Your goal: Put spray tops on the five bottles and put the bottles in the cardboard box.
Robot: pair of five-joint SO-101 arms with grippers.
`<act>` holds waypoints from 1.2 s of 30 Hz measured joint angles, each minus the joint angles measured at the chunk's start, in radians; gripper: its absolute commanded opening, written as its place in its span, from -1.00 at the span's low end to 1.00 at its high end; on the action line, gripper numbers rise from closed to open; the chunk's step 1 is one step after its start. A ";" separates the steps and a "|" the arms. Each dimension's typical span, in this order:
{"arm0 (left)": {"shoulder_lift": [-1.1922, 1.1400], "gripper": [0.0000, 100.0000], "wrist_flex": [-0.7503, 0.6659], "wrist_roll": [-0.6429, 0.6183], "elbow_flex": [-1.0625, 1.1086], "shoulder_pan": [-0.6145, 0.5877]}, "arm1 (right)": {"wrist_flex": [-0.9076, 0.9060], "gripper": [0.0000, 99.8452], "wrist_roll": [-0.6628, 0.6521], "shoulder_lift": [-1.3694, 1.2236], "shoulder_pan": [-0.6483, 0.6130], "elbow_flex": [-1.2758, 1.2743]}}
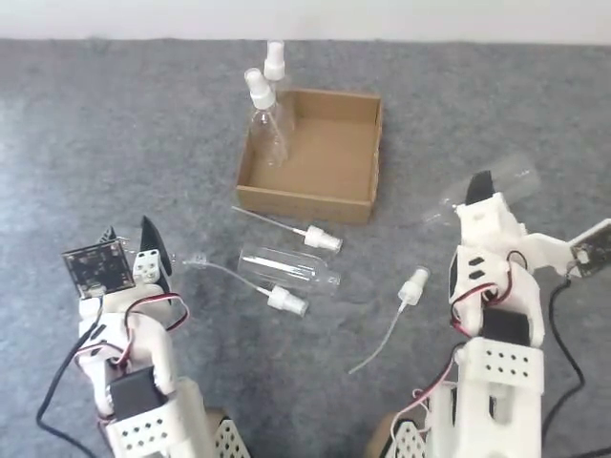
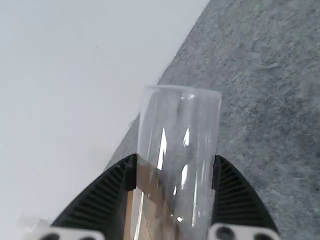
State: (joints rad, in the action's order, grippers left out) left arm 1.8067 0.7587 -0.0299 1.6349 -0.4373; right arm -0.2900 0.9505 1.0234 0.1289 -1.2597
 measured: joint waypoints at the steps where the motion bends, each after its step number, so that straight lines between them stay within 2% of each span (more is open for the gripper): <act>1: 0.000 -0.70 0.000 0.000 0.006 0.000 | 0.008 -0.72 0.008 -0.011 0.006 0.000; 6: 0.000 -0.70 0.000 0.000 0.008 0.000 | 0.051 -0.72 0.023 -0.081 0.015 0.003; 13: 0.000 -0.70 0.000 0.000 0.008 0.000 | 0.052 -0.72 0.025 -0.319 0.020 0.114; 20: 0.000 -0.70 0.000 0.000 0.008 0.000 | 0.052 -0.72 0.104 -0.496 0.061 0.198; 24: 0.000 -0.70 0.000 0.000 0.008 0.000 | 0.052 -0.72 0.149 -0.534 0.084 0.222; 36: 0.000 -0.70 0.000 0.000 0.008 0.000 | 0.052 -0.72 0.155 -0.552 0.089 0.226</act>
State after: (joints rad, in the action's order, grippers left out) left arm 1.8067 0.7587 -0.0299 1.6425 -0.4373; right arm -0.2378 1.1055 0.4710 0.2179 -1.0342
